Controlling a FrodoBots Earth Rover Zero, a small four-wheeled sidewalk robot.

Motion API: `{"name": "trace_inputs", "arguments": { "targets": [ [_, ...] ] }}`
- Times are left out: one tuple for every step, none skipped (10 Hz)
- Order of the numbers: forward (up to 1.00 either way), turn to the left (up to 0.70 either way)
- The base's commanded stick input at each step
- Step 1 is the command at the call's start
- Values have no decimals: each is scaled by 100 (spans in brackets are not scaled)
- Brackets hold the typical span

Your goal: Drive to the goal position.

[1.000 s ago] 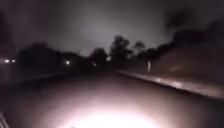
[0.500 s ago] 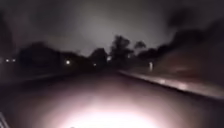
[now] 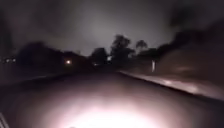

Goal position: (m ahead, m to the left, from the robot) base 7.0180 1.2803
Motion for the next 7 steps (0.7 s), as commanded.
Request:
{"name": "trace_inputs", "arguments": {
  "targets": [
    [70,0],
    [70,0],
    [70,0],
    [70,0],
    [70,0],
    [70,0],
    [70,0]
  ]
}}
